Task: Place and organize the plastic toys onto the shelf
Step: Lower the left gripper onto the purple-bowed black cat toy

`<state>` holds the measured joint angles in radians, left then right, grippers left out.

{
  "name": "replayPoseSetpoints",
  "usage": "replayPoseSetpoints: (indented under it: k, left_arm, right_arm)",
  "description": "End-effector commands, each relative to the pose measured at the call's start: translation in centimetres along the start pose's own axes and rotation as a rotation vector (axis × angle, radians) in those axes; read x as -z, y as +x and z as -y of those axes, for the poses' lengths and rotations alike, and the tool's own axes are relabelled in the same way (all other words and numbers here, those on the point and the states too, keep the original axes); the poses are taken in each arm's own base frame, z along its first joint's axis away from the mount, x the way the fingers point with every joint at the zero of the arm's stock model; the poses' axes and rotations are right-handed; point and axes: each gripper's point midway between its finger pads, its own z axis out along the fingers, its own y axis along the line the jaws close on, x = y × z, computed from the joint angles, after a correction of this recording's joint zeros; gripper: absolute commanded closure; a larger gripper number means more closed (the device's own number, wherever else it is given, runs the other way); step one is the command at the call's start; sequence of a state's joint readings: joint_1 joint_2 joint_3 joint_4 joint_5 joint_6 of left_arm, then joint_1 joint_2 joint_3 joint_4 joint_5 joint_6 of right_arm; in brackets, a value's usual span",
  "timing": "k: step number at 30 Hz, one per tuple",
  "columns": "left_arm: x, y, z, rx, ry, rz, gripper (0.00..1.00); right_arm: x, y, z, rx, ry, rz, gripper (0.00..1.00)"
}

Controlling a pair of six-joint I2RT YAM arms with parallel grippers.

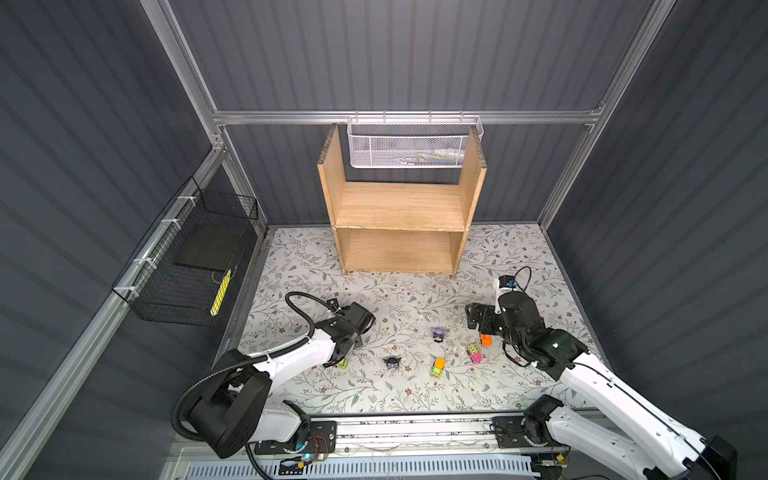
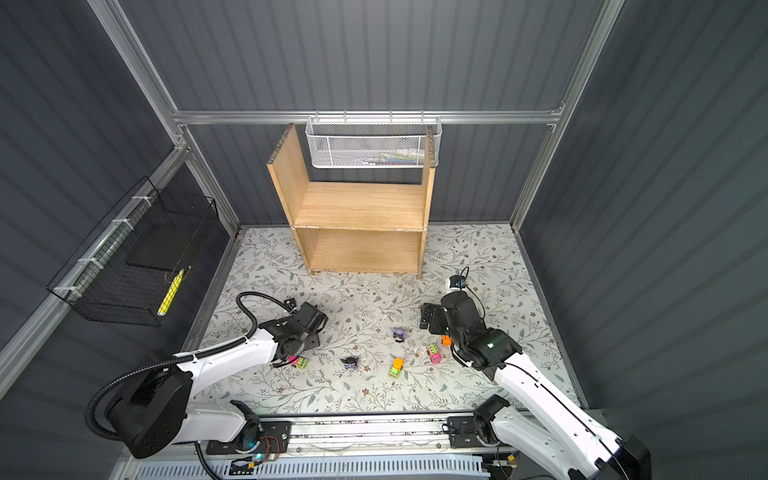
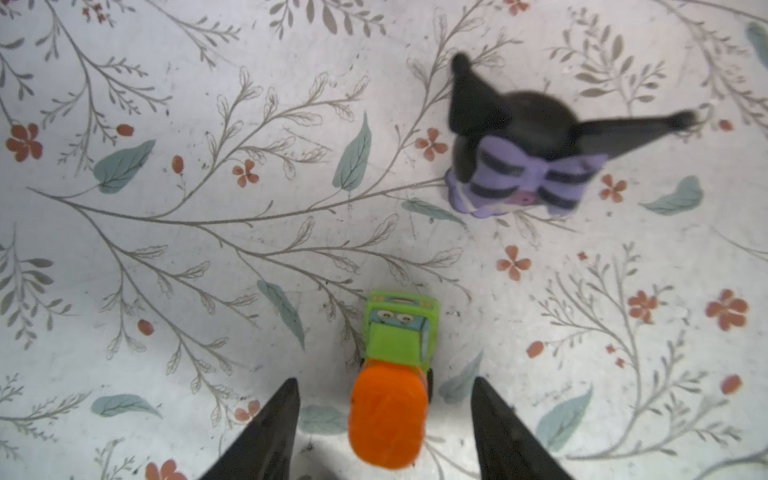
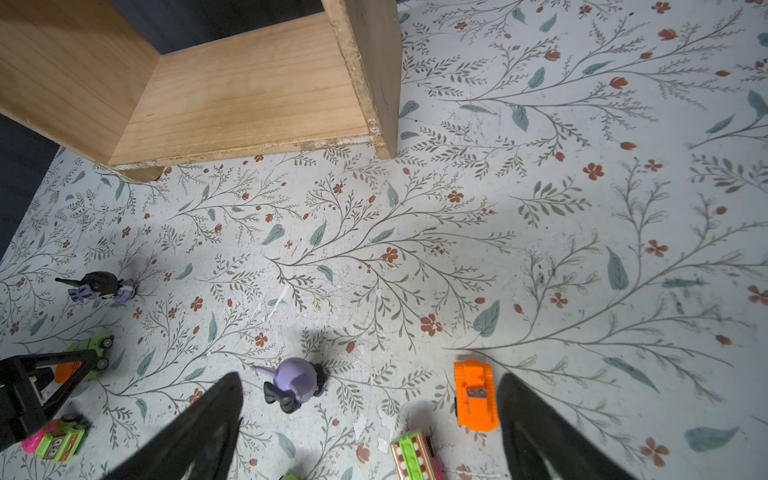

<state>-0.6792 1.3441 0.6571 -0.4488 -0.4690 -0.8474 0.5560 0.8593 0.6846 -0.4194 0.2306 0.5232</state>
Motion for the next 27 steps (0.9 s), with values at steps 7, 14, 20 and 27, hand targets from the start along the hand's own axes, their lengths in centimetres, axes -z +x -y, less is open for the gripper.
replayPoseSetpoints:
  k: [7,14,20,27]
  left_arm:
    - [2.8,0.0,1.5,-0.061,0.052,-0.002,0.25]
    - [4.4,-2.2,1.6,-0.095,0.032,0.079,0.2]
    - [2.5,-4.7,2.9,-0.154,-0.015,0.101,0.19]
    - [1.1,-6.2,2.8,-0.146,-0.016,0.178,0.19]
  right_arm:
    - [0.3,0.1,0.3,-0.003,0.009,-0.008,0.06]
    - [0.5,-0.1,0.1,-0.006,0.0,-0.003,0.05]
    - [0.9,-0.2,0.5,-0.005,0.01,0.006,0.06]
    - [1.3,-0.3,1.0,0.007,0.033,0.022,0.05]
